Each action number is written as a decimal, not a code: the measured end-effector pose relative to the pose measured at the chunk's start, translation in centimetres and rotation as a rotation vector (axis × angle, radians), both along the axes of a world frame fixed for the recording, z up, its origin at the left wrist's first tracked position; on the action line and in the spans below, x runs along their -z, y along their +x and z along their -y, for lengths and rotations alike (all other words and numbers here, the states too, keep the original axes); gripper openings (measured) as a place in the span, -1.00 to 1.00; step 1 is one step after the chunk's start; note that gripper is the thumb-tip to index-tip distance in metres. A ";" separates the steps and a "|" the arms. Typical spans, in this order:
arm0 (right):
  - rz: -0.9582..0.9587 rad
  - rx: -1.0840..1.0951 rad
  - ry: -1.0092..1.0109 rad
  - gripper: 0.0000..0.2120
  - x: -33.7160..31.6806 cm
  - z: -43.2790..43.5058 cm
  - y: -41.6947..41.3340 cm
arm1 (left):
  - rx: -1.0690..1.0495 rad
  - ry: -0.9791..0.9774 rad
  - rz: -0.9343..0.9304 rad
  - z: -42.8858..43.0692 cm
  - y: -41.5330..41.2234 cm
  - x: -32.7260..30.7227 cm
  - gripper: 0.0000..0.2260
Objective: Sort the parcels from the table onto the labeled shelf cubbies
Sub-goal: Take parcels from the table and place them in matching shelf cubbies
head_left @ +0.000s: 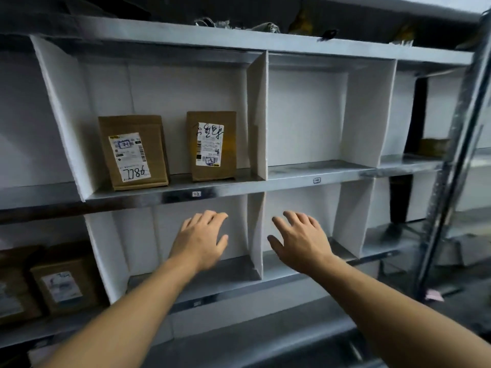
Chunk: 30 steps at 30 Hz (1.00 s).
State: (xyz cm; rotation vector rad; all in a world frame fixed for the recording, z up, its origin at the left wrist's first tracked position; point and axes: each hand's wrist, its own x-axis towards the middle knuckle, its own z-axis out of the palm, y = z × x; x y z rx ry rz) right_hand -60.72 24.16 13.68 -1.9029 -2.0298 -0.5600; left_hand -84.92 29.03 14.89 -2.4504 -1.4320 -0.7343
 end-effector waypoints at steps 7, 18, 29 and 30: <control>-0.067 0.260 -0.145 -0.54 5.6 9.7 8.7 | 0.177 -0.106 -0.062 4.2 9.3 4.8 -0.57; -0.102 0.668 -0.140 -0.56 8.1 24.6 30.1 | 0.578 -0.098 -0.072 11.7 36.7 6.2 -0.56; -0.202 0.992 -0.249 -0.52 10.5 41.0 52.0 | 0.868 -0.180 -0.048 22.1 63.3 9.9 -0.54; -0.213 1.008 -0.252 -0.52 11.1 42.0 53.2 | 0.897 -0.188 -0.061 22.9 64.9 10.3 -0.54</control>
